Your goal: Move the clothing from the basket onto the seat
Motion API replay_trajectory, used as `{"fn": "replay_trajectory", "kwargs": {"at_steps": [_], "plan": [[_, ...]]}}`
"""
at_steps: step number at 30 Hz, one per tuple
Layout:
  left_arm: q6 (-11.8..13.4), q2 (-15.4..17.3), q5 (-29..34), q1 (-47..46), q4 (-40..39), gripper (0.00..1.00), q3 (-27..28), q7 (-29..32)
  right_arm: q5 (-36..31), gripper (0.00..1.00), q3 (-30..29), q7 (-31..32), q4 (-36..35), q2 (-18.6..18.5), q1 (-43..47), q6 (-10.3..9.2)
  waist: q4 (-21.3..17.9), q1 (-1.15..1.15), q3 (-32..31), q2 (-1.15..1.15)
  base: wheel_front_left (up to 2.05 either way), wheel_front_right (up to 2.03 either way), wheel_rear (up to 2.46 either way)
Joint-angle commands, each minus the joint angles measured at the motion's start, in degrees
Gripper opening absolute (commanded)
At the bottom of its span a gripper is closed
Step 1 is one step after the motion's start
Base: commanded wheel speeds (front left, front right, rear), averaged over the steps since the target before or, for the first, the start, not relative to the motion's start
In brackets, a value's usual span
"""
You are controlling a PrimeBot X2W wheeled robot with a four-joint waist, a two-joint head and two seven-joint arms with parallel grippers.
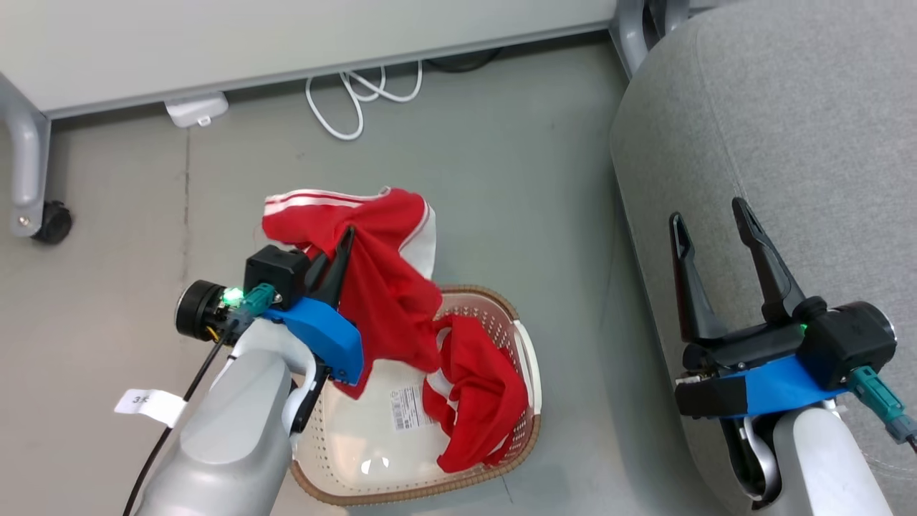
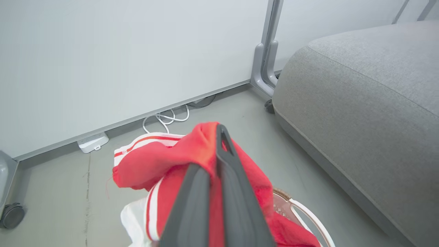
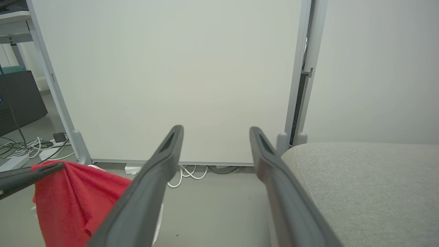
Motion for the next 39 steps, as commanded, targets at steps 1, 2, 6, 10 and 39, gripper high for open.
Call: {"fn": "replay_trajectory", "kwargs": {"at_steps": [1,2,6,10,39], "plan": [[-0.5,0.1,-0.6,0.5,-1.6,0.0,0.7,-0.3,-0.5,1.0,0.0,-0.2,0.2,-0.2,1.0,0.03,0.1,0.01,-1.3,0.0,0.0,0.0,0.0],[-0.4,0.1,-0.9,0.9,-2.6,0.0,0.9,-0.3,-0.4,1.0,0.1,-0.2,0.3,-0.2,1.3,0.03,0.1,0.01,-1.8,0.0,0.0,0.0,0.0],[-0.5,0.5,-2.3,1.2,-7.4,0.0,0.7,-0.3,0.0,1.0,0.2,-0.2,0.5,-0.2,2.4,0.03,0.0,0.01,-3.7,0.0,0.0,0.0,0.0],[-0.5,0.9,-3.0,0.5,-11.9,0.0,0.1,-0.3,0.4,1.0,0.5,-0.2,0.7,-0.2,3.4,0.03,0.0,0.01,-5.4,0.0,0.0,0.0,0.0],[0.3,-1.5,-1.9,-3.7,-23.8,0.0,-3.1,0.4,1.3,1.0,1.3,-0.2,-0.1,-0.2,7.3,0.03,1.1,0.01,-11.5,0.0,0.0,0.0,0.0]]}}
